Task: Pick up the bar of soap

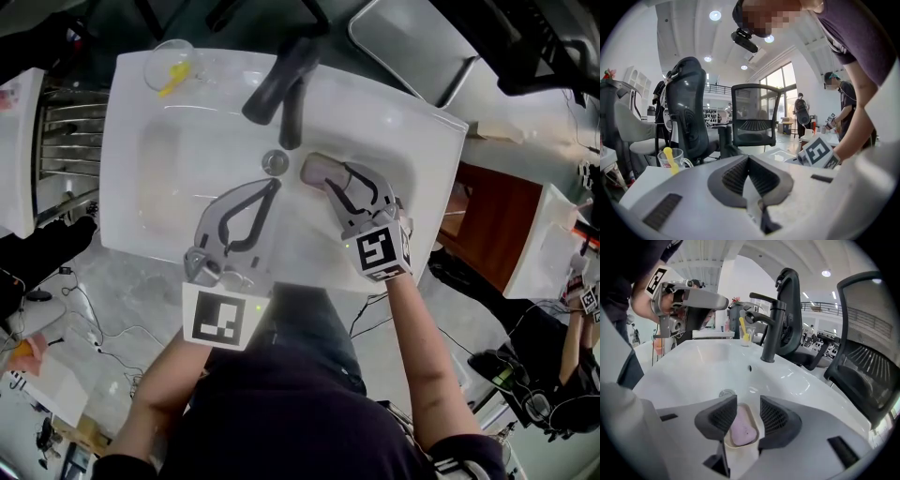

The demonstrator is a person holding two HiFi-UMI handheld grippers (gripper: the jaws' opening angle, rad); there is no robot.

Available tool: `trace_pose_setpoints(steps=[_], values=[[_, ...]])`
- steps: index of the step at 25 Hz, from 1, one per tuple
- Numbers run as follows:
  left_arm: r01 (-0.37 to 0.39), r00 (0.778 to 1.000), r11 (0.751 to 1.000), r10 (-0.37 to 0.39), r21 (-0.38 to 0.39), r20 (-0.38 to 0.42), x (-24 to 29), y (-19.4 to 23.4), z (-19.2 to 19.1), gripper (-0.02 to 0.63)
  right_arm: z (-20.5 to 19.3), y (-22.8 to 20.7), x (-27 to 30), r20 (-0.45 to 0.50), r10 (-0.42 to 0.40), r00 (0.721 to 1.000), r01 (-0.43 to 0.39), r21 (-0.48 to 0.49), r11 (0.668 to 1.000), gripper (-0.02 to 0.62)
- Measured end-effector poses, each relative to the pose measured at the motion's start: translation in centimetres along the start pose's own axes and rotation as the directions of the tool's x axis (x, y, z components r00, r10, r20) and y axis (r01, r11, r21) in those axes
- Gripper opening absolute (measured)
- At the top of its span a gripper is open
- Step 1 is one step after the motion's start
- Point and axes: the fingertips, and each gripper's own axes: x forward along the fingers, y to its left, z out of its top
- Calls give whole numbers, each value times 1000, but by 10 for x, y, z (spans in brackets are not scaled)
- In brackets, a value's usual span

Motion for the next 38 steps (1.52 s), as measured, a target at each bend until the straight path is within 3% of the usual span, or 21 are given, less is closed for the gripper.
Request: trace_pose_setpoints(steps=[17, 31, 38], values=[[-6, 1000, 1000, 6, -15, -30, -3, 5, -12, -3, -36, 15, 21, -228, 65, 972, -102, -155, 983, 179], [-1, 999, 1000, 0, -24, -49, 0, 6, -21, -3, -59, 23, 36, -428, 125, 895, -236, -216, 947, 198], [-12, 998, 1000, 10, -29, -60, -1, 10, -24, -3, -66, 28, 45, -498, 133, 857, -301, -274, 913, 199]])
